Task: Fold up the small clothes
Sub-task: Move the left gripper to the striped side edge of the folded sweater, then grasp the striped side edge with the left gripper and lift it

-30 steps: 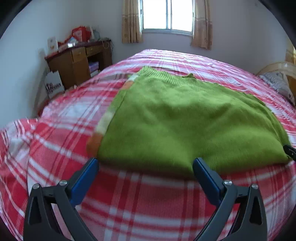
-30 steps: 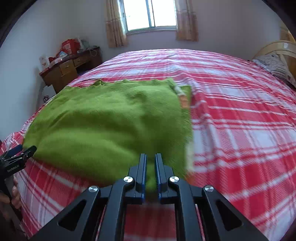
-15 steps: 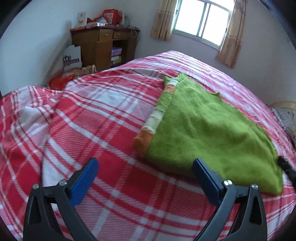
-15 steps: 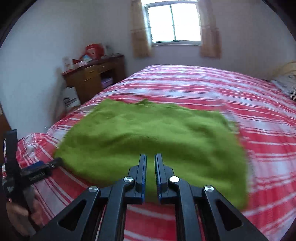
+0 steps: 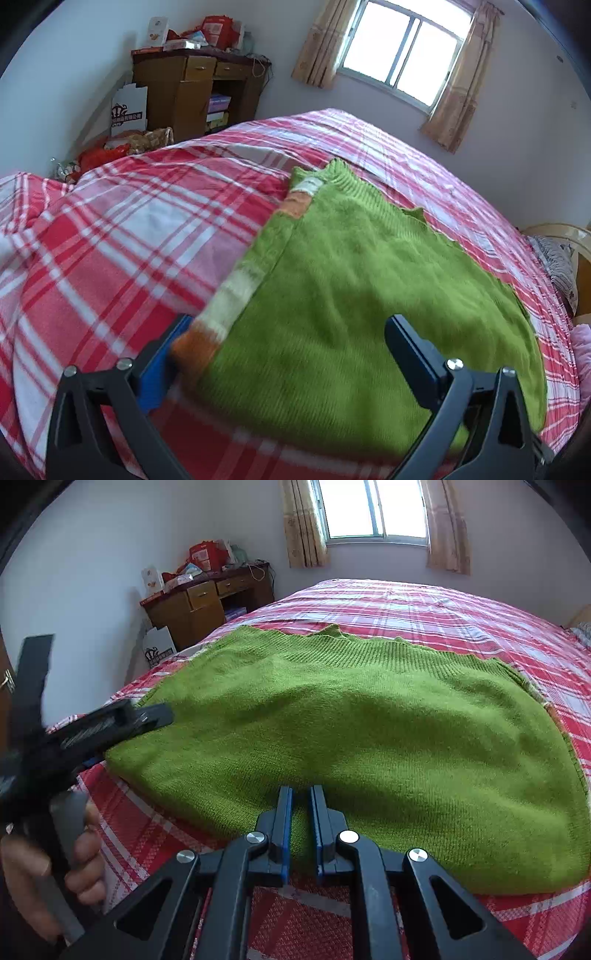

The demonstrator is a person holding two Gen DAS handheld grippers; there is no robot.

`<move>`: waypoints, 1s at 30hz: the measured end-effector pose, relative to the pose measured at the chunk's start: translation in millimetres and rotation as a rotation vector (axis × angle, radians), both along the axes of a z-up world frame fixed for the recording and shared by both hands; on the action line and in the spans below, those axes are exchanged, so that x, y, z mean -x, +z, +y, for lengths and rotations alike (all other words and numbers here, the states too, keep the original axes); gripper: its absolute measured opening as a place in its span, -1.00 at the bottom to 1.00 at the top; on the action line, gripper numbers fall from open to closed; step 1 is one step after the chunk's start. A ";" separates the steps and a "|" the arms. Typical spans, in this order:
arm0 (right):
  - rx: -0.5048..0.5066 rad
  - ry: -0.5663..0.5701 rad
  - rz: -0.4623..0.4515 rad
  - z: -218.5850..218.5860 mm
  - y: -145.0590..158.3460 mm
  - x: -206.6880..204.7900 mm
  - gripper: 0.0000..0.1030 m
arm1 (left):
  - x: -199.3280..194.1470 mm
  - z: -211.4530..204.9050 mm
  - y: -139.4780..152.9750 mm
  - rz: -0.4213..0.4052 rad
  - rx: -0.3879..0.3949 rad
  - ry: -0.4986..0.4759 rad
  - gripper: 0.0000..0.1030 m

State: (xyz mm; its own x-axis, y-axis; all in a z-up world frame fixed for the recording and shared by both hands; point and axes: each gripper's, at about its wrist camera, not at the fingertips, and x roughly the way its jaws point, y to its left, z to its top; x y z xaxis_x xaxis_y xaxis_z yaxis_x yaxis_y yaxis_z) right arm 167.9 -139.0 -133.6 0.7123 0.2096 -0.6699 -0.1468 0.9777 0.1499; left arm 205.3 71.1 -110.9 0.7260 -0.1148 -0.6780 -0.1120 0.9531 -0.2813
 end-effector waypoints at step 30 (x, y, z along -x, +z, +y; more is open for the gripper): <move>-0.109 0.016 -0.012 -17.1 -4.2 0.6 -0.81 | -18.4 -14.1 10.5 0.020 0.035 -0.054 -0.38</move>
